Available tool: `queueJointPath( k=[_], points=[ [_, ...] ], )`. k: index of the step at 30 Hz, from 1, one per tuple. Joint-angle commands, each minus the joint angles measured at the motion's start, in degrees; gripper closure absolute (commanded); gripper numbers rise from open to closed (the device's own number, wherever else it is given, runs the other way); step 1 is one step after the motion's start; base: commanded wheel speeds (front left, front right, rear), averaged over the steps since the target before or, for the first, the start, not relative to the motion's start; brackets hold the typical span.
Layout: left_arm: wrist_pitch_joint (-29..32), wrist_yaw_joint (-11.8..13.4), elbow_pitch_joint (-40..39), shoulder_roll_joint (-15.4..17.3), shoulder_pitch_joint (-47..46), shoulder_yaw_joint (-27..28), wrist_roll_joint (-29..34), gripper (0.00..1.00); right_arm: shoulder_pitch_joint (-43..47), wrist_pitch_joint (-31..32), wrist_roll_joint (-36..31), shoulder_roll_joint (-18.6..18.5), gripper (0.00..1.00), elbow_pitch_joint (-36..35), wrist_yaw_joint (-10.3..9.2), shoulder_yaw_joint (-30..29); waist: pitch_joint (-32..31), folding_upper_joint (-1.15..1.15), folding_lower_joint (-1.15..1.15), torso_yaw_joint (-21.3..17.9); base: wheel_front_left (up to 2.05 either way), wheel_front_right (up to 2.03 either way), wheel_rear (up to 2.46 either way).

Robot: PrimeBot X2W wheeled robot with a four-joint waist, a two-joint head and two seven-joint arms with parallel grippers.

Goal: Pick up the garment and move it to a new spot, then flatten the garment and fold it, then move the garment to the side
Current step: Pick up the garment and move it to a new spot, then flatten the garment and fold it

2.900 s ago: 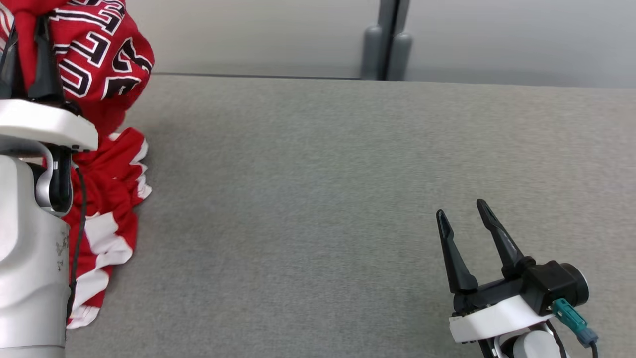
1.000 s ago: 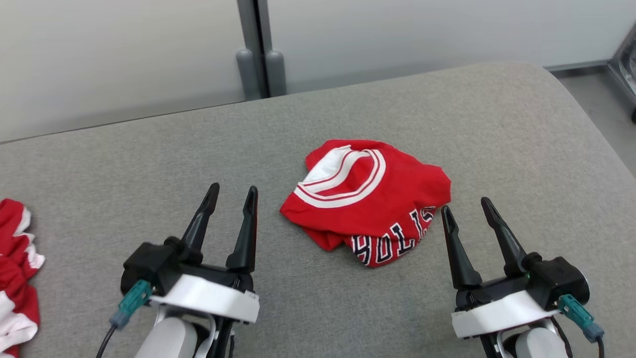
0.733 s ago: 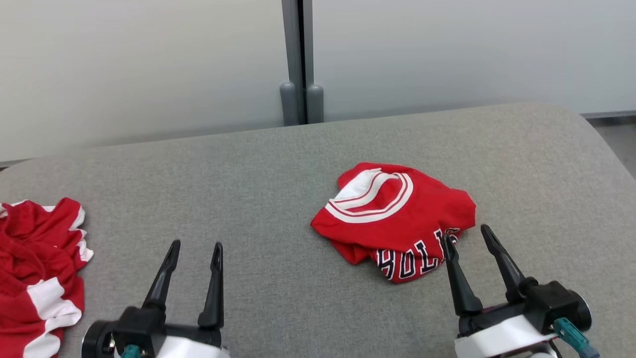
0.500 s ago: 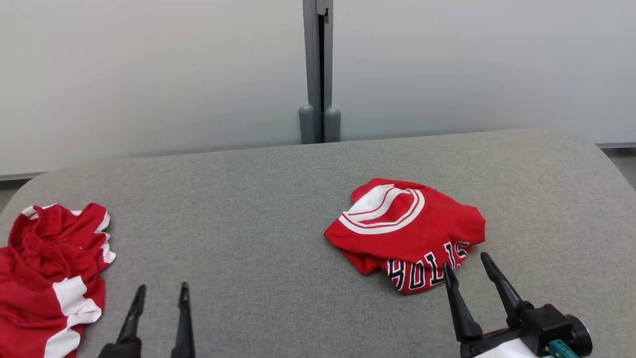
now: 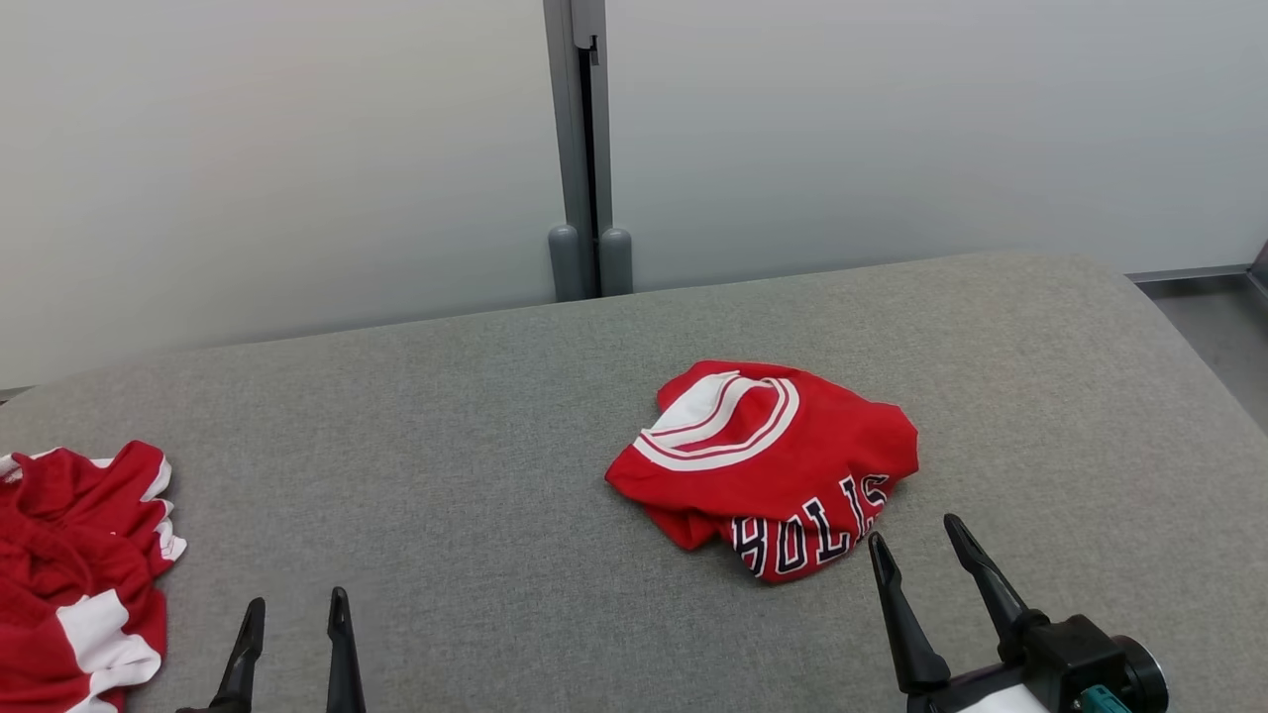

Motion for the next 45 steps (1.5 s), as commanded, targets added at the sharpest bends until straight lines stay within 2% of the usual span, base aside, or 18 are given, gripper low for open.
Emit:
queueJointPath(
  k=[1,21,23,25,29,31,38,45],
  points=[
    [0.00,-0.36,0.10,0.15,-0.21,-0.09,0.50,0.00,-0.55,-0.08,0.23,-0.13,0.00,-0.03,-0.02,0.11,-0.01,0.00,0.00,-0.38,0.00,0.00,0.00],
    [-0.01,-0.15,1.24,0.15,-1.14,-1.93,1.01,0.00,-0.81,-0.08,-0.31,-0.13,0.00,-0.01,-0.02,-0.58,0.66,0.00,0.00,-0.47,0.00,0.00,0.00],
    [-0.01,-0.98,1.82,0.13,-1.32,-2.59,1.58,0.00,-0.86,-0.08,-0.18,-0.13,0.00,-0.01,-0.02,-0.55,0.80,0.00,0.00,-0.38,0.00,0.00,0.00],
    [-0.01,-3.26,3.39,0.11,-2.74,-4.01,2.94,0.00,-0.87,-0.08,-0.01,-0.11,0.00,0.22,-0.02,-0.14,1.15,0.00,0.00,-0.15,0.00,0.00,0.00],
    [0.00,-8.54,10.29,0.38,-8.39,-7.03,4.69,0.00,-1.64,-0.08,-0.17,-0.18,0.00,1.06,-0.03,1.04,2.30,0.00,0.00,0.08,0.00,0.00,0.00],
    [-0.02,-9.79,15.19,1.00,-13.19,-8.92,5.48,0.00,-2.40,-0.08,-0.14,-0.14,0.00,1.01,-0.03,1.60,3.31,0.00,0.00,-0.20,0.00,0.00,0.00],
    [0.75,-11.43,26.82,0.69,-32.05,-14.61,4.05,0.00,-6.04,-0.08,-0.07,-0.13,0.00,-1.43,-0.03,1.68,10.19,0.00,0.00,-2.11,0.00,0.00,0.00],
    [9.88,-11.56,39.43,0.26,-47.76,-24.92,-1.34,0.00,-8.99,-0.08,-0.69,-0.11,0.00,-1.73,-0.02,0.58,16.70,0.00,0.00,-4.23,0.00,0.00,0.00]
  ],
)
